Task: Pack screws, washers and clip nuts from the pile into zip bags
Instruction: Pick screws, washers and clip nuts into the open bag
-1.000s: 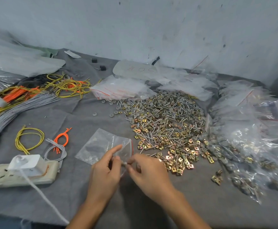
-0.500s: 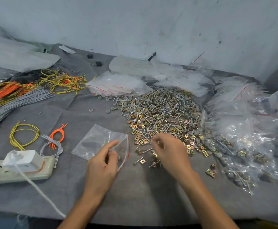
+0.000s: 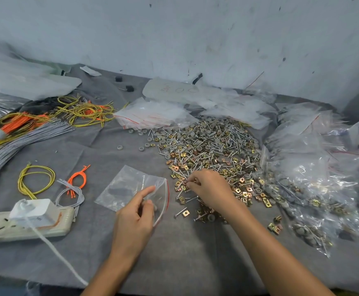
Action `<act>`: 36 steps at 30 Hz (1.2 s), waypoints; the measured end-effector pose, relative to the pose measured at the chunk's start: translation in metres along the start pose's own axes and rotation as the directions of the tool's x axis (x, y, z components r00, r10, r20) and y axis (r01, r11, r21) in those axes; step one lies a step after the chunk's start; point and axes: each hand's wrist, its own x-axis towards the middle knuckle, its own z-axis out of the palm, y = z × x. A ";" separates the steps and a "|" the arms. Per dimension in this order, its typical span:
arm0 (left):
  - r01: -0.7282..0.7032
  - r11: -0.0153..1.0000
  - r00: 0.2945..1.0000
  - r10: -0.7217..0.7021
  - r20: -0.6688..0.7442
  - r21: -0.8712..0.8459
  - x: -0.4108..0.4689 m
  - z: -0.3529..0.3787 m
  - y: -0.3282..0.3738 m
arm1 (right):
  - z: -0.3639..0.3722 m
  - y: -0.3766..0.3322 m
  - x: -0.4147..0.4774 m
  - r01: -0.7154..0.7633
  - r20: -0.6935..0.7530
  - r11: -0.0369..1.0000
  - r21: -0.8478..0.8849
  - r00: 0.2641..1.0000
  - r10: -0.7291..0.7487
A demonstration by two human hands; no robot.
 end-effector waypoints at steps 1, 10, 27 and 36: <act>0.002 1.000 1.000 -0.002 0.001 0.001 0.000 0.000 0.000 | -0.001 0.000 0.001 -0.002 0.024 1.000 0.001 1.000 0.002; -0.002 1.000 1.000 0.002 0.006 -0.020 0.000 0.001 0.000 | -0.005 0.004 -0.011 0.066 0.000 0.977 0.202 0.998 -0.067; 0.005 1.000 1.000 -0.005 -0.004 -0.012 0.000 0.000 -0.002 | -0.017 -0.009 -0.057 0.114 -0.097 0.532 0.839 0.994 -0.059; 0.009 1.000 1.000 -0.009 -0.005 0.004 0.000 0.001 -0.001 | 0.023 -0.041 -0.056 0.224 -0.074 0.842 0.492 0.974 -0.215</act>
